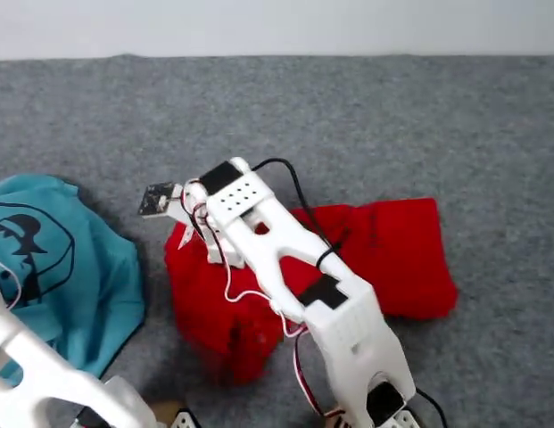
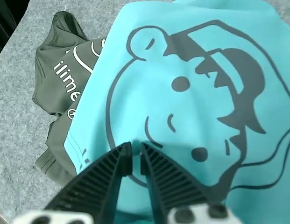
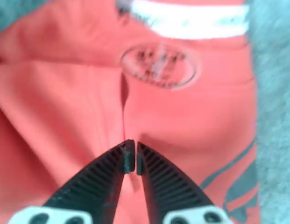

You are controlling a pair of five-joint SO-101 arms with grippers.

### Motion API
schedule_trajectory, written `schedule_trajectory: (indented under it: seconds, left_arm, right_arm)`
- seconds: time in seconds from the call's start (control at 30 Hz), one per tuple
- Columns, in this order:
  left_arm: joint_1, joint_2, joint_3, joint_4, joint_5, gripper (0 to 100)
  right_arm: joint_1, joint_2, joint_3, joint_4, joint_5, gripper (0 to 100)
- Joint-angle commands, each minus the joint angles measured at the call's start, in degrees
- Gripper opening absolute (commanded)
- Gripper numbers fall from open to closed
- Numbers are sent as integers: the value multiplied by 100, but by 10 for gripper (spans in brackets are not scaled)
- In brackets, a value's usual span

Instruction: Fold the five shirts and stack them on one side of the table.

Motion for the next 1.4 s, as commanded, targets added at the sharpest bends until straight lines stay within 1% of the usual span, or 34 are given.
schedule_trajectory:
  seconds: [0.0,0.17,0.33,0.43,0.6,0.7,0.9,1.0,1.1,1.23,1.37]
  left_arm:
    - [44,-53,-84,-132,-44,47]
    - [44,-53,-84,-132,-44,47]
    - [35,-53,-84,-149,-44,47]
    - [26,-53,-84,-149,-44,47]
    - [18,-53,-92,-158,-44,47]
    - [26,-53,-92,-158,-44,47]
    - [35,-53,-92,-158,-26,47]
    - [35,-53,-92,-149,-18,47]
    - [35,-53,-92,-132,-18,47]
    - [18,-53,-92,-132,-18,47]
    - [18,-53,-92,-123,-18,47]
  right_arm:
    - [75,321,-1143,356,18,9]
    - [136,857,-2268,1191,18,63]
    - [303,549,-2224,1235,18,28]
    - [277,4,-1442,1235,18,29]
    - [84,-1341,422,1218,9,38]
    - [-198,-2193,1538,1209,-18,90]
    - [-1138,-3618,3358,1138,-308,169]
    - [-1596,-4110,4185,699,-730,206]
    - [-2035,-4338,4958,48,-914,224]
    - [-2475,-4303,5582,-681,-923,225]
    - [-2624,-4075,5785,-1218,-914,225]
